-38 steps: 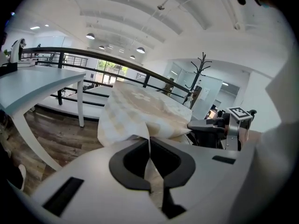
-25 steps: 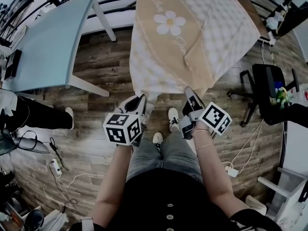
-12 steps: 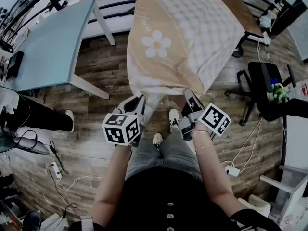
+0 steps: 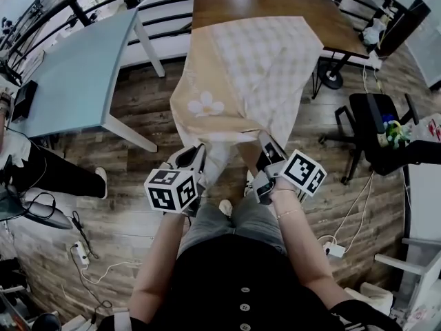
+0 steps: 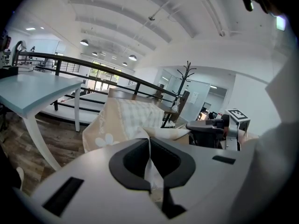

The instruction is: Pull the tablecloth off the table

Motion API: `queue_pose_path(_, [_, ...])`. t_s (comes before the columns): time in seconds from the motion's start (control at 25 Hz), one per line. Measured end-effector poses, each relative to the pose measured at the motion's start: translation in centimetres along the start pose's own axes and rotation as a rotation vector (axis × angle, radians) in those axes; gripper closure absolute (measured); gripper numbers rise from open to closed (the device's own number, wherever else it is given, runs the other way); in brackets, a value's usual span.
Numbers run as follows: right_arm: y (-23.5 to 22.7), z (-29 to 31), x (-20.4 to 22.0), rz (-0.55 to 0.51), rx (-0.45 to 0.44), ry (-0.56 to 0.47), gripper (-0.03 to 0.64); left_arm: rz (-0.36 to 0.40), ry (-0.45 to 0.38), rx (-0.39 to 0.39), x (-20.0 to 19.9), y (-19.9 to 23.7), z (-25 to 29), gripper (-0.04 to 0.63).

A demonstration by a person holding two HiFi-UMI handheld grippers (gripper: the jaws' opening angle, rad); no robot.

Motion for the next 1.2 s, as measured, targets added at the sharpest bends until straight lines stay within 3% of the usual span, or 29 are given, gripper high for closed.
queue_pose_path(0.64, [0.2, 0.1, 2.7, 0.011, 0.050, 0.080, 0.589, -0.023, 0.021, 0.021, 1.1, 0.5, -0.7, 0.578])
queue_pose_path(1.2, [0.2, -1.0, 3.5, -0.001, 0.064, 0.077, 0.589, -0.021, 0.031, 0.043, 1.6, 0.4, -1.0, 0.578])
Point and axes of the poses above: the fingertips, and each gripper's own axes: z forward along the fingers, y to its left, x out of its underside, the point moved 10 cm from there along -z, backward along the fingers, and after that the axes turned 14 degrees about -z, right-handed, at the moved point
